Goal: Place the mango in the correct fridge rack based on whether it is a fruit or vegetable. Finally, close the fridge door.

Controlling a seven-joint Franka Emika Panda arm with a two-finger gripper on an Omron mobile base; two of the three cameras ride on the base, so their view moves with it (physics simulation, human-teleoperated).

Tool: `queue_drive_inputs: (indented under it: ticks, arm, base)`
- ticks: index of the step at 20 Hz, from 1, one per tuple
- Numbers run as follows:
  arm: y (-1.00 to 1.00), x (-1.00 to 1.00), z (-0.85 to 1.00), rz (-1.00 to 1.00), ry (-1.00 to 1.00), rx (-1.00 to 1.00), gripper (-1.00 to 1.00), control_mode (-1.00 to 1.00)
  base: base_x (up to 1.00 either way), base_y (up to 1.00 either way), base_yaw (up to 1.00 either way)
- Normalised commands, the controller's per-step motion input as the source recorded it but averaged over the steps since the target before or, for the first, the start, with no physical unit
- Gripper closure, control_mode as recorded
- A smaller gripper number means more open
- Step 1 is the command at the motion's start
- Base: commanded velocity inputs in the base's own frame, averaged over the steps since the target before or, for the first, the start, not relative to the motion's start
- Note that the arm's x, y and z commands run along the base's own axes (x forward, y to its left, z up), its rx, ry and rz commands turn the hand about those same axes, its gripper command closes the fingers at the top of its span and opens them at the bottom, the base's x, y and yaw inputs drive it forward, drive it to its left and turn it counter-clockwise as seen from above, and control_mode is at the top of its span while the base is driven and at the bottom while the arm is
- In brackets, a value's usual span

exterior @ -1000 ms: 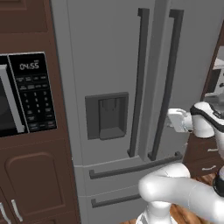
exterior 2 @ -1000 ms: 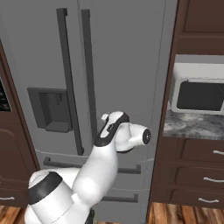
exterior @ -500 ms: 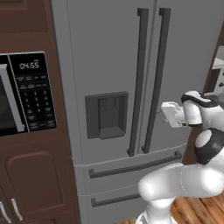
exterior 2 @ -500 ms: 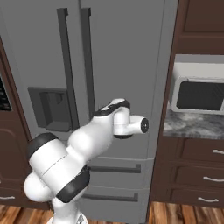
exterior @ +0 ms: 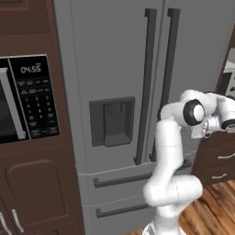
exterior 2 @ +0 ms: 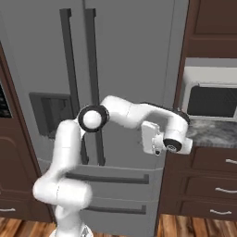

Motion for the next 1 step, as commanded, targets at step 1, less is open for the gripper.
queue_drive_inputs:
  ticks: [1]
  arm:
    - [0.18,-0.45,-1.0,-0.41,-0.41,-0.14,-1.0,-1.0]
  base:
    - [0.0,0.0,0.0]
